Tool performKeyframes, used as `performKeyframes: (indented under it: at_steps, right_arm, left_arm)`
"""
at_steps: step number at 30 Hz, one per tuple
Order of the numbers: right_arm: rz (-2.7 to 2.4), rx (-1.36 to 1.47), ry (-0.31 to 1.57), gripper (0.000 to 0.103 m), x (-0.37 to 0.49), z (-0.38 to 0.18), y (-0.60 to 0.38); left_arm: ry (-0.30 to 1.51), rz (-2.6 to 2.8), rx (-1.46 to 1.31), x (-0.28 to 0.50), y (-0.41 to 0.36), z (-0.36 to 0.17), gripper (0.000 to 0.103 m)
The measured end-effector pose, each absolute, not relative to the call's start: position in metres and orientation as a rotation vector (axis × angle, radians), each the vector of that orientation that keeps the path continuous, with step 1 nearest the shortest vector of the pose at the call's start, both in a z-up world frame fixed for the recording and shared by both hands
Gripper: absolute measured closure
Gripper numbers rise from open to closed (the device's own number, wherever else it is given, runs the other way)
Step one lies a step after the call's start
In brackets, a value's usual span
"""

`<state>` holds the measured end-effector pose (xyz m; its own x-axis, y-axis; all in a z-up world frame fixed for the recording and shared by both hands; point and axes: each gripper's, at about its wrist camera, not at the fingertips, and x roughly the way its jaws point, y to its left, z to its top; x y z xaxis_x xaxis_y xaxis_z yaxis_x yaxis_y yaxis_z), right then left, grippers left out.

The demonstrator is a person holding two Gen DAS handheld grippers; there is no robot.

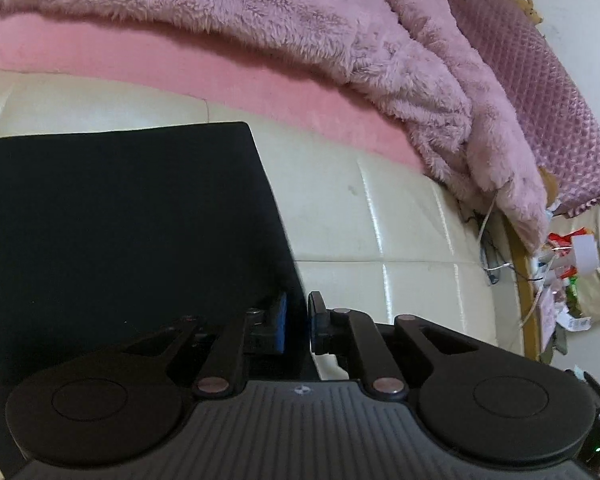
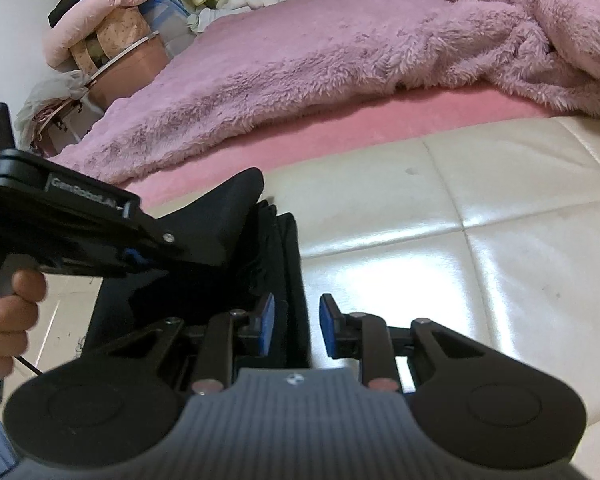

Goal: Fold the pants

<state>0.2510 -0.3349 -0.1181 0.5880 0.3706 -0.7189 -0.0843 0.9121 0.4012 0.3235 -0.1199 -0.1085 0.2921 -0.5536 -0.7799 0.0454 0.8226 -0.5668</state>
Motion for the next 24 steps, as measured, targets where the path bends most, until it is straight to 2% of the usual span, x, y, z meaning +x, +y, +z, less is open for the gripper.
performKeyframes:
  at_steps: [2,3,7,9,13,17,19,20,21,24]
  right_arm:
    - [0.277,0.352,0.902,0.081,0.25,-0.116,-0.333]
    - [0.281,0.362,0.898,0.081,0.25,-0.115,-0.333]
    - [0.288,0.417,0.889,0.079,0.25,-0.11,-0.336]
    - [0.294,0.443,0.889,0.074,0.253,-0.109,-0.337]
    - [0.334,0.522,0.911,0.073,0.269,-0.116,-0.334]
    - [0.333,0.554,0.953,0.074,0.285,-0.129,-0.323]
    - [0.329,0.546,0.973,0.078,0.289,-0.133,-0.317]
    - [0.337,0.554,0.979,0.094,0.29,-0.134,-0.315]
    - [0.34,0.56,0.981,0.1,0.291,-0.133,-0.313]
    - [0.348,0.533,0.936,0.102,0.285,-0.114,-0.306]
  left_arm:
    - [1.21,-0.44,-0.499,0.323,-0.118,-0.105,0.08]
    - [1.201,-0.44,-0.496,0.322,-0.115,-0.102,0.078]
    - [1.139,-0.42,-0.458,0.316,-0.097,-0.085,0.077]
    - [1.103,-0.379,-0.409,0.312,-0.084,-0.078,0.076]
    - [1.078,-0.305,-0.38,0.301,-0.048,-0.077,0.076]
    - [1.103,-0.242,-0.477,0.291,-0.01,-0.086,0.076]
    - [1.101,-0.215,-0.485,0.285,0.003,-0.089,0.076]
    - [1.099,-0.202,-0.486,0.283,0.008,-0.09,0.076]
    - [1.096,-0.192,-0.494,0.281,0.012,-0.092,0.076]
    - [1.079,-0.188,-0.513,0.276,0.025,-0.09,0.077]
